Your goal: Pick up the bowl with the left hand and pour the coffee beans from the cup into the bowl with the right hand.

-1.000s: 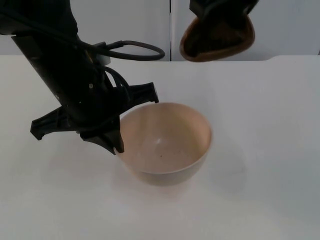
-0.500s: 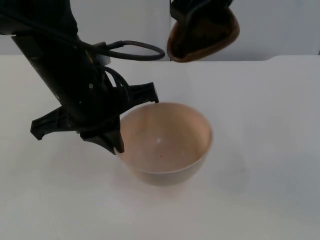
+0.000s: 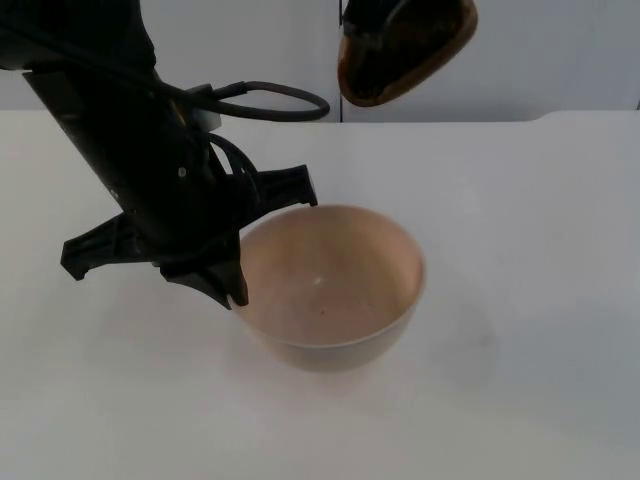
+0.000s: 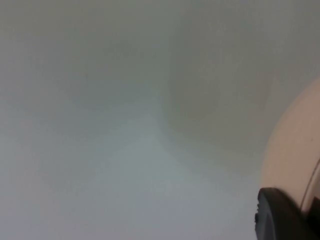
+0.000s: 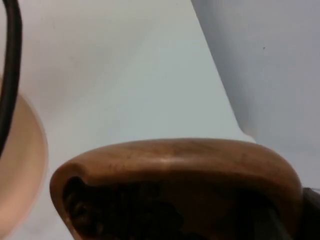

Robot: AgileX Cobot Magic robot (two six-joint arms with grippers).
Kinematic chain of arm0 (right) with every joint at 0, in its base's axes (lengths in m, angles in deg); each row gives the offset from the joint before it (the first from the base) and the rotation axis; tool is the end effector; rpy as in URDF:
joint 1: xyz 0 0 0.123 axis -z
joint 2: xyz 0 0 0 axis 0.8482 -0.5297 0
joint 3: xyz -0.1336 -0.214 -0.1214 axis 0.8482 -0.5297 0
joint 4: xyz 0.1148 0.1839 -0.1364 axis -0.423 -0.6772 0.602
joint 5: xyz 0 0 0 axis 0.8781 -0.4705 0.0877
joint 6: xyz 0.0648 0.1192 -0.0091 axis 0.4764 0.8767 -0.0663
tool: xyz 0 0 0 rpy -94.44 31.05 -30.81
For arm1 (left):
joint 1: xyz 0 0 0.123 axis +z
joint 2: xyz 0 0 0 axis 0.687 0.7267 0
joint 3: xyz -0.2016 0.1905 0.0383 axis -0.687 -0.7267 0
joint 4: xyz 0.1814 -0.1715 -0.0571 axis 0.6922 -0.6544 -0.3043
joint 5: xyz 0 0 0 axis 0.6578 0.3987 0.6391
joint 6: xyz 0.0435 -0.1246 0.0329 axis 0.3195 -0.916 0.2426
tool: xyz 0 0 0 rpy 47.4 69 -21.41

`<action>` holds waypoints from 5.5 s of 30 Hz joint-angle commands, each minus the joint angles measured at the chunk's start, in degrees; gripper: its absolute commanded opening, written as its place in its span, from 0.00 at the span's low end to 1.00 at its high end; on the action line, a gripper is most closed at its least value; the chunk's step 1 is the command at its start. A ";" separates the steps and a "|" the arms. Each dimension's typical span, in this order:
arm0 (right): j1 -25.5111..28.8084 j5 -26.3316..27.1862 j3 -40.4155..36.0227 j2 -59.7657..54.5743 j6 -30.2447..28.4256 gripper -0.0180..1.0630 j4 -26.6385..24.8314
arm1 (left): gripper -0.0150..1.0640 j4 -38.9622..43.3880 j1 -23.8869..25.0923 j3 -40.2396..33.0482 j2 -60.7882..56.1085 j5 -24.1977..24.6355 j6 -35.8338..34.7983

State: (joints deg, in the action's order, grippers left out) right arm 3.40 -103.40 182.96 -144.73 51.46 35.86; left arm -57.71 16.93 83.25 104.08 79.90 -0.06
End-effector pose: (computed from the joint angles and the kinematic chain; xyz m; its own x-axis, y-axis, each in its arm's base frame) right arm 0.3241 0.3081 0.3011 -0.3292 -0.9119 -0.2450 -0.6102 0.4035 -0.6818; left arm 0.3038 -0.1766 0.1106 -0.9772 -0.1893 -0.0960 -0.1563 0.9477 -0.2783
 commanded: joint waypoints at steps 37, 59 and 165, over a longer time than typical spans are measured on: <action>-6.80 0.08 -7.21 0.02 2.98 0.02 19.55 | 0.01 -0.42 -0.34 0.21 -0.13 -0.18 -0.29; -10.72 0.08 -7.21 0.02 5.84 0.02 26.59 | 0.01 -0.42 -0.34 0.21 -0.13 -0.18 -0.29; 19.09 0.08 -7.63 0.02 -3.24 0.02 -39.28 | 0.01 3.14 -0.11 0.21 -0.13 -1.03 -0.29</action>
State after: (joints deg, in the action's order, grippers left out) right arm 22.27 -103.26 174.98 -144.97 49.09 -2.51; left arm -56.45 16.93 83.25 104.19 79.50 -0.06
